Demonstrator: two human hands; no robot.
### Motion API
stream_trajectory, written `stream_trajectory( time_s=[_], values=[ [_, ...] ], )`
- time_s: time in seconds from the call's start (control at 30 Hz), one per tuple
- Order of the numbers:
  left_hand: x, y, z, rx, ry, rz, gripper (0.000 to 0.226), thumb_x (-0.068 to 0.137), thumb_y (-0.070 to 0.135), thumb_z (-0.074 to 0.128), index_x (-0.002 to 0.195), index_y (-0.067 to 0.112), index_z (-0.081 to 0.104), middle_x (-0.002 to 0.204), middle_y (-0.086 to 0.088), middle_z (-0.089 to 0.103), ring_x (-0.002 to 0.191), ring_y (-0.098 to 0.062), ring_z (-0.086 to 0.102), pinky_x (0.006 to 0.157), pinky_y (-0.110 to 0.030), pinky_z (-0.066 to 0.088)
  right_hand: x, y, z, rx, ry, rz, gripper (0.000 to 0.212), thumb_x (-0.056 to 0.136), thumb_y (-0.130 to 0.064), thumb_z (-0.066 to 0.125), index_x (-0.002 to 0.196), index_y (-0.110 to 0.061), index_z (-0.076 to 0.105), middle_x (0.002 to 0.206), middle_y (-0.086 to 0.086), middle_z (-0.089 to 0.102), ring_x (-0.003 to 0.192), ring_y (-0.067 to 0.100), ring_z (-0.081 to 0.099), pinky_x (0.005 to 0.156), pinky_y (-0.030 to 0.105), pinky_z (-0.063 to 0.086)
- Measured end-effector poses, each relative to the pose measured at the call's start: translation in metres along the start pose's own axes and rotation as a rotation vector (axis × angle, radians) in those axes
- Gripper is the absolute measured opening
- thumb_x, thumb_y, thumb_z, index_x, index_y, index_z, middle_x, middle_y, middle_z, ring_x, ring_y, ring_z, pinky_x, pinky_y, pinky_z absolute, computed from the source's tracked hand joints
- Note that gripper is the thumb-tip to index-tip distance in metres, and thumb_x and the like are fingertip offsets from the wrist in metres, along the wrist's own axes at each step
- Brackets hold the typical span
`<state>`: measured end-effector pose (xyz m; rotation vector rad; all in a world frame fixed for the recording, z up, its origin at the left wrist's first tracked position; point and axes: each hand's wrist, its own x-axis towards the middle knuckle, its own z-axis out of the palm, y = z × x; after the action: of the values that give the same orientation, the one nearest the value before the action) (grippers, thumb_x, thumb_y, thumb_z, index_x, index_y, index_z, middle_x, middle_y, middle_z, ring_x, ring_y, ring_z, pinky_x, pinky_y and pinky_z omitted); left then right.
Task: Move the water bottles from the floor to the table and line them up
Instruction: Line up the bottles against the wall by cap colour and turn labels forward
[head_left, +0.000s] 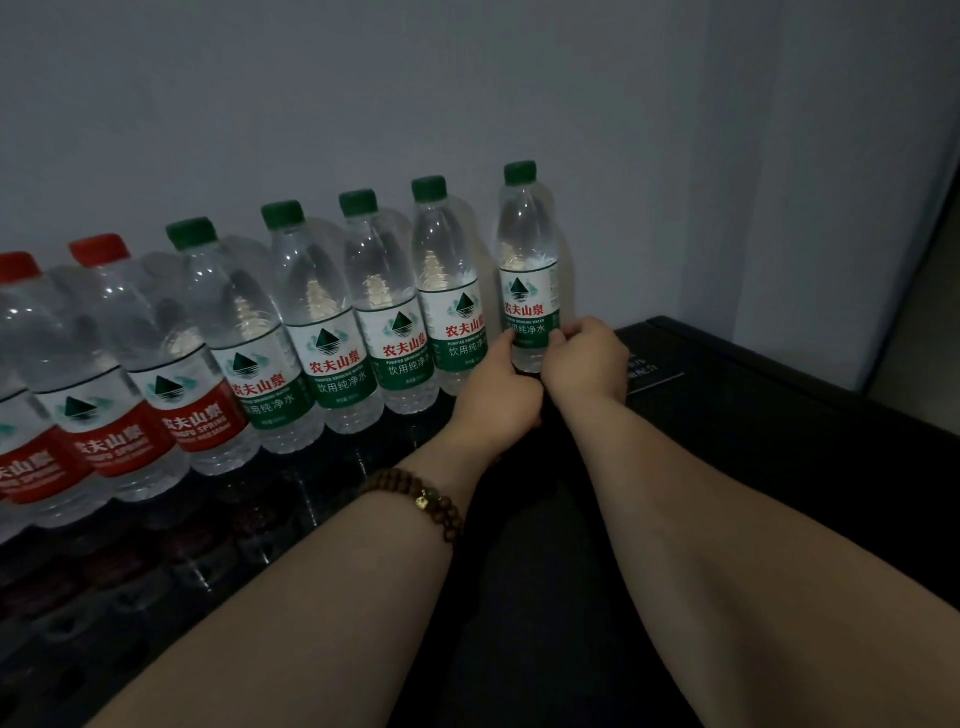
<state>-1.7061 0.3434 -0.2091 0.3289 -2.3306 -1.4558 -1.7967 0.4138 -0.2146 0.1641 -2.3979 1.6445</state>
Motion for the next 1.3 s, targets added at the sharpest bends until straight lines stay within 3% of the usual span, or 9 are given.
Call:
stream_trajectory(
  time_s=[0.1,0.23,0.43,0.6,0.73,0.83,0.93,1.13,1.3],
  values=[
    [0.002,0.002,-0.002,-0.031,-0.03,-0.007,0.059,0.082,-0.003,0.056,0.096,0.055,0.05,0.092,0.001,0.072,0.052,-0.01,0.064,0.045,-0.025,0.049,0.0,-0.001,-0.001,-0.002,-0.046,0.003,0.028,0.097,-0.019,0.051,0.111,-0.019,0.076,0.109,0.01,0.074,0.085,0.025,0.062,0.068,0.03,0.044],
    [0.004,0.002,-0.005,-0.111,-0.048,-0.056,0.059,0.086,-0.009,0.052,0.123,0.036,0.051,0.095,-0.009,0.074,0.052,-0.014,0.064,0.042,-0.023,0.044,0.001,-0.005,-0.001,0.02,-0.145,0.04,0.038,0.09,-0.023,0.049,0.12,-0.025,0.072,0.111,0.003,0.074,0.087,0.025,0.062,0.069,0.032,0.044],
    [0.002,0.002,-0.002,-0.087,0.001,-0.053,0.049,0.089,-0.004,0.049,0.122,0.032,0.055,0.099,-0.014,0.075,0.058,-0.023,0.065,0.043,-0.026,0.044,-0.002,-0.011,-0.003,0.083,-0.209,0.066,0.033,0.09,-0.033,0.045,0.116,-0.026,0.064,0.101,0.0,0.071,0.086,0.024,0.069,0.081,0.041,0.057],
    [-0.002,0.003,0.0,-0.008,0.089,-0.031,0.048,0.083,-0.003,0.049,0.103,0.04,0.055,0.078,0.003,0.071,0.058,-0.025,0.073,0.048,-0.03,0.053,-0.001,-0.008,-0.002,0.084,-0.216,0.031,0.028,0.085,-0.028,0.047,0.092,-0.025,0.075,0.085,-0.005,0.073,0.084,0.023,0.069,0.078,0.038,0.057],
    [-0.006,0.006,0.001,0.05,0.16,-0.021,0.041,0.082,-0.002,0.05,0.099,0.035,0.055,0.07,0.021,0.057,0.054,-0.023,0.073,0.047,-0.03,0.056,-0.001,-0.007,-0.001,0.09,-0.224,0.033,0.031,0.082,-0.028,0.05,0.098,-0.029,0.076,0.089,-0.005,0.075,0.083,0.022,0.069,0.08,0.041,0.058],
    [-0.006,0.007,0.001,0.13,0.22,-0.03,0.02,0.081,0.005,0.05,0.078,0.022,0.061,0.064,0.003,0.069,0.053,-0.023,0.073,0.051,-0.035,0.061,-0.003,-0.008,-0.002,0.067,-0.181,0.035,0.033,0.084,-0.03,0.05,0.109,-0.031,0.071,0.098,-0.009,0.072,0.084,0.017,0.064,0.076,0.035,0.053],
    [-0.008,0.009,0.001,0.131,0.246,-0.07,0.023,0.081,0.005,0.051,0.072,0.024,0.059,0.062,-0.011,0.072,0.051,-0.023,0.072,0.048,-0.034,0.06,-0.004,-0.01,-0.002,0.057,-0.183,0.027,0.033,0.082,-0.029,0.049,0.105,-0.036,0.07,0.098,-0.011,0.069,0.089,0.018,0.064,0.08,0.035,0.053],
    [-0.007,0.009,-0.001,0.089,0.291,-0.122,0.02,0.085,0.003,0.051,0.077,0.013,0.067,0.064,-0.013,0.072,0.046,-0.019,0.071,0.041,-0.025,0.053,-0.006,-0.01,-0.002,0.067,-0.182,0.036,0.04,0.076,-0.027,0.048,0.105,-0.034,0.074,0.102,-0.011,0.074,0.091,0.019,0.067,0.084,0.039,0.057],
    [-0.009,0.01,-0.002,0.054,0.301,-0.126,0.027,0.085,0.002,0.05,0.069,0.024,0.053,0.059,-0.012,0.072,0.046,-0.02,0.071,0.041,-0.029,0.056,-0.007,-0.009,-0.001,0.102,-0.17,0.023,0.038,0.069,-0.027,0.047,0.089,-0.039,0.078,0.087,-0.014,0.075,0.083,0.019,0.07,0.078,0.039,0.06]
  ],
)
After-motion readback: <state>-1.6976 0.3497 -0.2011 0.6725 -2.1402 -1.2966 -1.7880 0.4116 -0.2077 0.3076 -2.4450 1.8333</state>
